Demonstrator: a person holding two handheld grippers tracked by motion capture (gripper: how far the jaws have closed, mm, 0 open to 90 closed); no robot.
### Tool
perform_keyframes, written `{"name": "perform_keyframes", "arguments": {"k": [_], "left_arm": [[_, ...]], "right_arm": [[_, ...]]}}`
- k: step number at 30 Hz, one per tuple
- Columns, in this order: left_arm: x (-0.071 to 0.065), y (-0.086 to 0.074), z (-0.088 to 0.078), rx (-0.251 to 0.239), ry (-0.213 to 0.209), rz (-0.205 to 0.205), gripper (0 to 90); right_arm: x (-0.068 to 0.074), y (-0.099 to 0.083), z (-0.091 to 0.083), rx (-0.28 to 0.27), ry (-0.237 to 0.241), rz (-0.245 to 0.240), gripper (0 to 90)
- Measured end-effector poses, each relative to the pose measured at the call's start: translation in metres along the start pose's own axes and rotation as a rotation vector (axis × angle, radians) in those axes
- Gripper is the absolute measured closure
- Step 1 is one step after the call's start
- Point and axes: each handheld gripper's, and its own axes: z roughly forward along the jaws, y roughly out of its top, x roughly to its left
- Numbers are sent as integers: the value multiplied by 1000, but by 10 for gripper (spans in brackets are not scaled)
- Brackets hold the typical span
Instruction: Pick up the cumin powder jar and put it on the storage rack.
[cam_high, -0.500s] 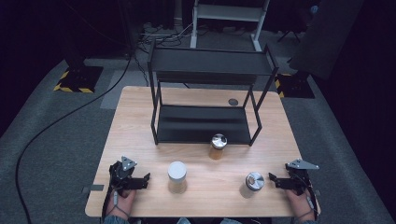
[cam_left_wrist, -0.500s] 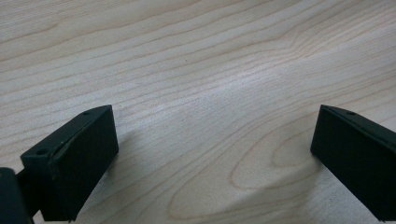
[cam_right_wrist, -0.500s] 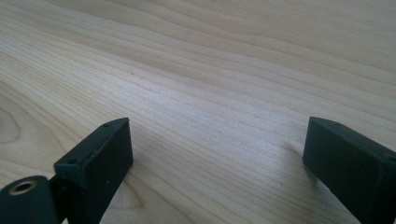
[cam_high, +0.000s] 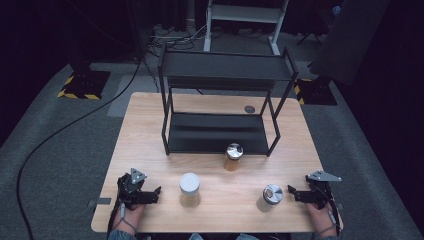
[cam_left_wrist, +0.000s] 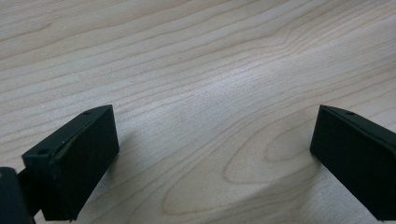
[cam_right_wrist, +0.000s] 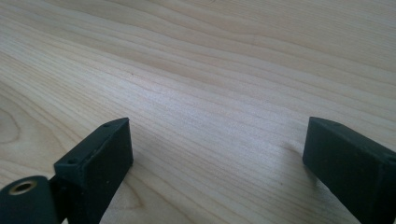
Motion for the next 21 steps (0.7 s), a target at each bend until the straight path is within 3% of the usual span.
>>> {"name": "perform_keyframes", "arguments": {"k": [6,21], "left_arm": [[3,-4,-8,-31,-41,-50,33],[-10,7,-47,-141,-73,3,57]], "right_arm": [[0,0,0,0,-1,1,83],[1,0,0,0,-2,1,84]]}}
